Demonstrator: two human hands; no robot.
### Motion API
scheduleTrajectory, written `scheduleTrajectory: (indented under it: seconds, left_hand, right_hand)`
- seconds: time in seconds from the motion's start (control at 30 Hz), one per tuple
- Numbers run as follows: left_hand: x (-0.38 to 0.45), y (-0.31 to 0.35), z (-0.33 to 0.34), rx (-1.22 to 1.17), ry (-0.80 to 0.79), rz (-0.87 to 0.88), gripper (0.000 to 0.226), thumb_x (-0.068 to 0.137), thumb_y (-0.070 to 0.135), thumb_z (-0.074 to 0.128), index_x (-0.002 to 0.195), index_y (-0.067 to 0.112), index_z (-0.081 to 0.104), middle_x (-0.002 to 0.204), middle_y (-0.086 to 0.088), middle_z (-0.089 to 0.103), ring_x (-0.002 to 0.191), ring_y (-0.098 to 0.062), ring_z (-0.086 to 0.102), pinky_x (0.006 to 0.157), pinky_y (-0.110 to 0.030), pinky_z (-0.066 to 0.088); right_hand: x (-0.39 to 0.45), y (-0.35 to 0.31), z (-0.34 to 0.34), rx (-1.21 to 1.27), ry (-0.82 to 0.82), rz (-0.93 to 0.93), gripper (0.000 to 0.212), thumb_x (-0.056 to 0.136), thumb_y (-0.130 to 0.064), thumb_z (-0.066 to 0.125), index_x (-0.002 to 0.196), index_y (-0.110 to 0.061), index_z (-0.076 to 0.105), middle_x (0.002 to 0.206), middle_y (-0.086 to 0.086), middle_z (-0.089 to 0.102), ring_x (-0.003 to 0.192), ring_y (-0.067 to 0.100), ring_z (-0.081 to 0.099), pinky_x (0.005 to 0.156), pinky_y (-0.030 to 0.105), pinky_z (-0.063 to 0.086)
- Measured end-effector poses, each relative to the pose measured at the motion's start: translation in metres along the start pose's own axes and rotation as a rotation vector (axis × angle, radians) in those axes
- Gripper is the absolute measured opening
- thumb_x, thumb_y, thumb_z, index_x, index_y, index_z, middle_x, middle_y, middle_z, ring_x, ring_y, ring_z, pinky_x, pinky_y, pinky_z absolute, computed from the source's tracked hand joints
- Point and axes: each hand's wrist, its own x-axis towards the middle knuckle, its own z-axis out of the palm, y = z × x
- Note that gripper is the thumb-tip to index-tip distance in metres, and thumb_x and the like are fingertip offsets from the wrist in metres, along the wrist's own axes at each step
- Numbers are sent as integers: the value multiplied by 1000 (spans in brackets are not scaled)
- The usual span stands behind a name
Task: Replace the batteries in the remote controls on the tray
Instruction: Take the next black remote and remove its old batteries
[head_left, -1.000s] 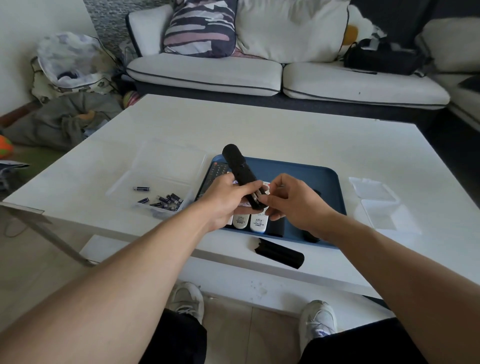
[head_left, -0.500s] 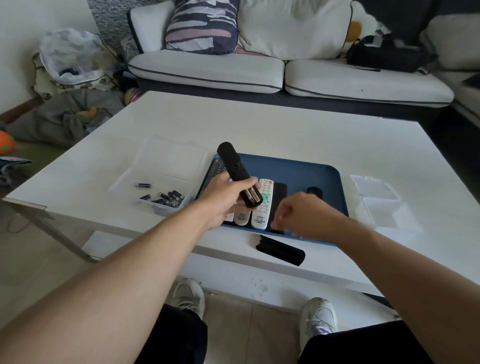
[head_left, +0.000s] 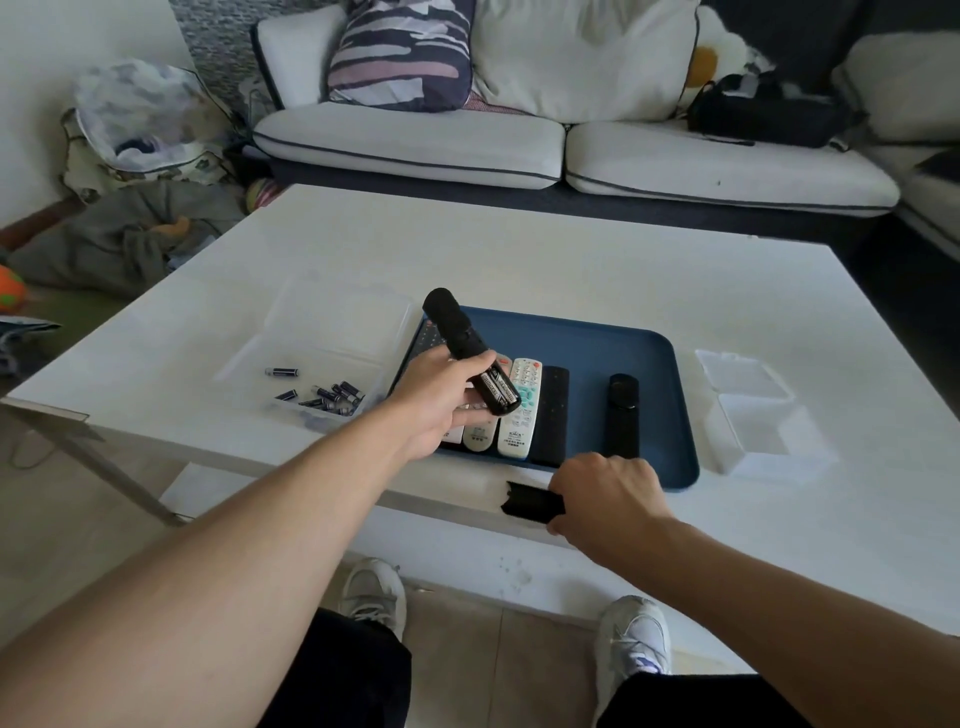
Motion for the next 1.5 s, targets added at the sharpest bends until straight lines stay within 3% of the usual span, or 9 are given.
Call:
scheduleTrajectory:
  seconds: [0.2,0.37,0.5,0.73,0.9,1.2,1.3,1.4,1.5]
  left_hand:
    - [2,7,0,-160,53,-45,43,103,36,53,131,5,58,90,-7,79,77,-25,76,73,-41,62]
    - [-1,8,0,-280,14,-53,50,104,41,41,137,6,53,99,-15,77,79,-28,75,64,-36,61]
    - [-9,9,8,-222,-96,-25,32,100,35,57,115,7,63,112,-20,73,98,-32,72,87,-43,60]
    - [-11,2,13,-36,-67,87,5,97,11,64,102,10,64,97,-13,76,79,-20,74,70,-30,60]
    - [-11,5,8,-102,-72,98,9,98,13,62,100,5,67,96,-14,75,82,-20,75,73,-32,61]
    - [-9,9,5,-125,-77,142,8,98,5,60,105,6,65,96,-5,78,89,-19,76,73,-27,60]
    - [-4,9,5,-117,48,209,39,90,-2,70,125,8,54,114,-14,73,93,-22,75,79,-35,62]
    - [-2,9,3,-142,138,250,93,80,-7,78,151,33,32,117,-10,72,97,-18,75,75,-34,62]
    - [-2,10,3,-187,138,246,99,82,-8,76,154,39,27,117,-14,71,104,-24,72,70,-31,61]
  right_hand:
    - [2,1,-27,220,113,36,30,82,-54,67,106,-37,71,98,-13,67,84,14,65,71,30,52]
    - [14,12,-56,374,348,199,28,80,-57,64,102,-39,68,83,-11,69,77,17,63,65,29,50]
    - [25,9,-58,428,429,217,30,83,-60,63,102,-38,68,88,-12,68,86,16,61,66,29,49]
    - [33,-1,-58,492,496,181,43,82,-68,62,114,-40,66,106,-18,66,101,9,59,72,30,49]
    - [36,5,-59,835,359,230,46,81,-68,65,117,-38,66,103,-19,66,94,5,63,79,33,54]
    - [36,21,-57,1576,-69,285,24,98,-31,63,113,-14,72,99,5,77,85,17,71,71,30,59]
    - [35,22,-58,1694,-134,279,23,99,-28,62,113,-12,72,107,9,76,86,17,71,75,31,58]
    - [36,20,-57,1769,-184,261,27,99,-30,61,115,-11,71,107,9,76,88,18,72,78,32,58]
    - [34,19,-60,1845,-210,241,28,99,-29,60,116,-10,70,110,10,75,90,18,73,78,31,58]
